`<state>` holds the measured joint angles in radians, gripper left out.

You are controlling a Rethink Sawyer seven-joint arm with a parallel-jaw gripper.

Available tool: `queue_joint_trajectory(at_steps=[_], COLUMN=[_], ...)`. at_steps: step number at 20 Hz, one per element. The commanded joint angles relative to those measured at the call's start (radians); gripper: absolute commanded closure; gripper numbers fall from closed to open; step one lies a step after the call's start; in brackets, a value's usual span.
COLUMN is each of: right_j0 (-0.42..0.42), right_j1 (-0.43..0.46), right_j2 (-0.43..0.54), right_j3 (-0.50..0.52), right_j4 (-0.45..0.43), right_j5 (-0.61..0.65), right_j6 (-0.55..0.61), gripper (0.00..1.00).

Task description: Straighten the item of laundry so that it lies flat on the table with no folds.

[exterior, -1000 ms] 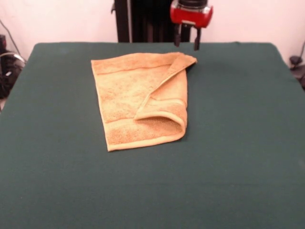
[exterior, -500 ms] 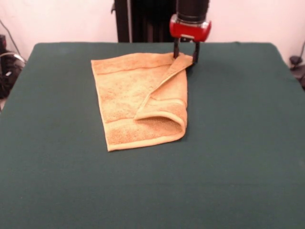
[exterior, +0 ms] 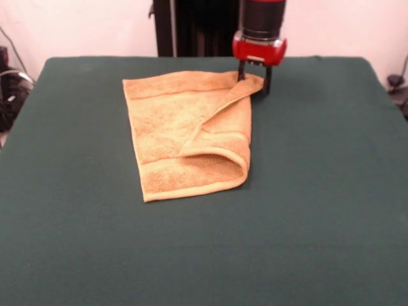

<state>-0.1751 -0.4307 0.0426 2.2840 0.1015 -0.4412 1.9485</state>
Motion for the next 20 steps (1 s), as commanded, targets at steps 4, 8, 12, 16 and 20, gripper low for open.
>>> queue_joint_trajectory(at_steps=[4,8,12,16,20], right_j0=[0.123,0.118,0.111,0.119,0.202], right_j1=[0.089,0.102,0.140,0.160,0.139], right_j2=[0.134,0.156,0.264,0.332,0.281], right_j3=[-0.090,-0.109,-0.113,-0.115,-0.124], right_j4=[0.192,0.157,0.149,0.167,0.245], right_j5=[-0.115,-0.098,-0.118,-0.108,-0.114], right_j6=[0.421,0.409,0.530,0.599,0.593], gripper=[1.00,1.00,1.00,1.00,0.00])
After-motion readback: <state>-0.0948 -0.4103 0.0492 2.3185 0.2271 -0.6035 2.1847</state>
